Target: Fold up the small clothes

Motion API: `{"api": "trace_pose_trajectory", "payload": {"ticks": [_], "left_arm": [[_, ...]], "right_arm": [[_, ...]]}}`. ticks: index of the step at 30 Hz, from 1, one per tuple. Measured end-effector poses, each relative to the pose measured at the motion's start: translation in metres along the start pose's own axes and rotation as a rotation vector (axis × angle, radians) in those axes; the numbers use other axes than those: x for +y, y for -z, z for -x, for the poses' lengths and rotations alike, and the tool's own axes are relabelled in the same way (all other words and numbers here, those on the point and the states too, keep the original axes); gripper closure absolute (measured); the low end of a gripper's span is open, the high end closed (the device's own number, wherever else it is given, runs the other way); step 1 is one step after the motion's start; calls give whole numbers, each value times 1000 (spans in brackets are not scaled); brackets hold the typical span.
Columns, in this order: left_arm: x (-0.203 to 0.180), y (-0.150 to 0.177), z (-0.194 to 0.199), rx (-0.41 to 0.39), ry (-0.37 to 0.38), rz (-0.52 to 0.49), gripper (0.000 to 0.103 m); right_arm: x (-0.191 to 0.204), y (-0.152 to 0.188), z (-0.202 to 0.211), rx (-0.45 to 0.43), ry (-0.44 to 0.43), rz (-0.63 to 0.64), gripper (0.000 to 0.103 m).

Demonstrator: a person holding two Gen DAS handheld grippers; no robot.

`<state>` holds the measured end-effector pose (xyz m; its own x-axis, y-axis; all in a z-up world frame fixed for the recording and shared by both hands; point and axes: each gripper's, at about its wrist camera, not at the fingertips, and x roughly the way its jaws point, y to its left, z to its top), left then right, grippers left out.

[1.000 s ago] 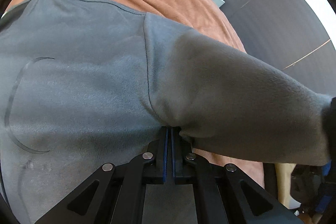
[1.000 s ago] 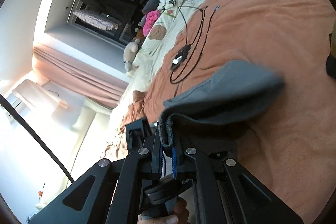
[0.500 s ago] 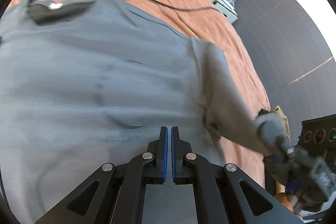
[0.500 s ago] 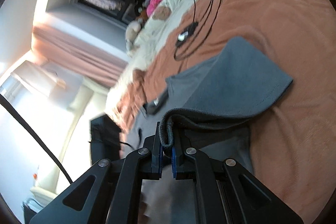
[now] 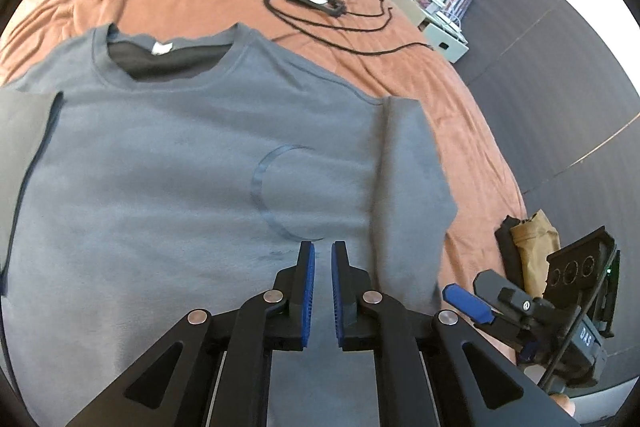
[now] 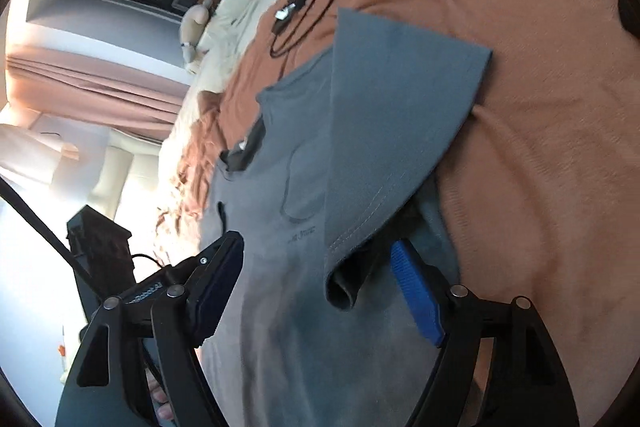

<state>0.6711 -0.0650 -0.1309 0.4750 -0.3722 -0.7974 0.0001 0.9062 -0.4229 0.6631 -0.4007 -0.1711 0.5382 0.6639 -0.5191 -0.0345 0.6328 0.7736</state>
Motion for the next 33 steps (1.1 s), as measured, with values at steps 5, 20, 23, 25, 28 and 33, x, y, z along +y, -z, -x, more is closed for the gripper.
{"api": "trace_pose_trajectory", "payload": {"ticks": [5,20,23,25,28,33], "left_arm": [[-24,1,-4,7,20,-44,95],[16,15,19,-8,-73,30,95],[36,19,30,-17,-107,43,95],[50,20,34,-21,-116,64,95],[65,22,40,-28,-116,102,95],[79,28,48,-33,-118,113,95]], "right_arm": [[-24,-15,12,-73,22,-52,28],[-56,-55,-37,-61,61,-88,78],[-60,-52,-29,-57,52,-81,99],[-58,-49,-18,-78,27,-61,101],[-47,-43,-10,-102,-6,-4,101],[-14,-30,-19,-104,-48,102,101]]}}
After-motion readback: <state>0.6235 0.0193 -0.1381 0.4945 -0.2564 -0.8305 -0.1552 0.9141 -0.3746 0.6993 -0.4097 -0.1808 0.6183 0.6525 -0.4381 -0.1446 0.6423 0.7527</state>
